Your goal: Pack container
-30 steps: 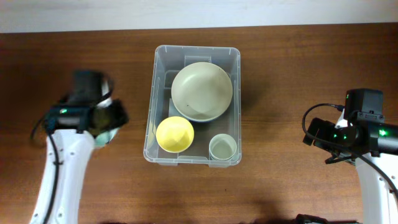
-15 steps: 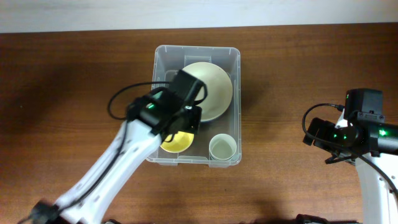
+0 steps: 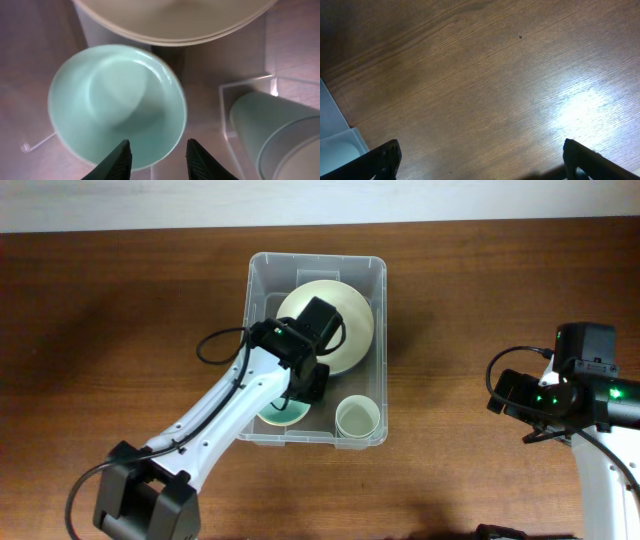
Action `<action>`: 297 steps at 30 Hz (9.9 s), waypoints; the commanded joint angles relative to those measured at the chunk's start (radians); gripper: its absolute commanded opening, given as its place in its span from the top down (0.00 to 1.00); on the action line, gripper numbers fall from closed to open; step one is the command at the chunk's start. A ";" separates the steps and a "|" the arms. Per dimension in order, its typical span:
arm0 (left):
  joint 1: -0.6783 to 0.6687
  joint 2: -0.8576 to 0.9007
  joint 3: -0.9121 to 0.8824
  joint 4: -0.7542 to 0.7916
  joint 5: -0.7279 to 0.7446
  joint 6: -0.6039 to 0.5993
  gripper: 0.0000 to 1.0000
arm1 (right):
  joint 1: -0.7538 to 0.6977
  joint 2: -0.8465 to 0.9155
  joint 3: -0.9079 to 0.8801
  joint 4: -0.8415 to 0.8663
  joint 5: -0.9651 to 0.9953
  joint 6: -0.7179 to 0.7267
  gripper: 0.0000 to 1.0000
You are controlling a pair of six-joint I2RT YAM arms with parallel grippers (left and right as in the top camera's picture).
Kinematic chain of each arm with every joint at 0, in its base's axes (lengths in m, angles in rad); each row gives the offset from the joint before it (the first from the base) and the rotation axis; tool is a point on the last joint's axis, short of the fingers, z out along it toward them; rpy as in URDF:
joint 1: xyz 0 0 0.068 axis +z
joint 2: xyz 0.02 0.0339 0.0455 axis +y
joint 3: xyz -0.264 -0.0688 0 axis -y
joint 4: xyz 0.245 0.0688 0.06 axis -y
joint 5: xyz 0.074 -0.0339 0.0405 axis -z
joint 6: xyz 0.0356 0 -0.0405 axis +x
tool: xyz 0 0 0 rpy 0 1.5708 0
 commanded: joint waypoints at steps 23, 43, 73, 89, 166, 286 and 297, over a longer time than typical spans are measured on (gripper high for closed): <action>0.200 -0.202 0.032 -0.185 0.103 0.047 0.99 | -0.006 -0.010 -0.003 0.002 -0.003 -0.007 0.01; 0.118 -0.203 -0.249 -0.189 0.211 0.005 1.00 | -0.006 -0.010 -0.003 0.002 -0.003 -0.007 0.01; 0.253 -0.203 0.082 0.000 -0.091 0.032 0.58 | 0.204 0.003 -0.003 0.216 0.005 -0.053 0.01; 0.602 -0.146 0.089 0.324 0.020 0.171 0.01 | 0.253 0.301 -0.003 0.760 0.082 -0.150 0.01; 0.655 -1.175 -0.742 0.339 0.051 0.249 0.01 | 0.261 -1.174 -1.091 1.319 -0.022 -0.312 0.01; 0.621 -1.739 -1.444 1.041 0.050 0.344 0.01 | 0.256 -1.173 -1.168 1.190 -0.040 -0.348 0.01; 0.621 -1.739 -1.444 1.041 0.050 0.344 0.01 | 0.255 -1.173 -1.168 1.190 -0.040 -0.348 0.01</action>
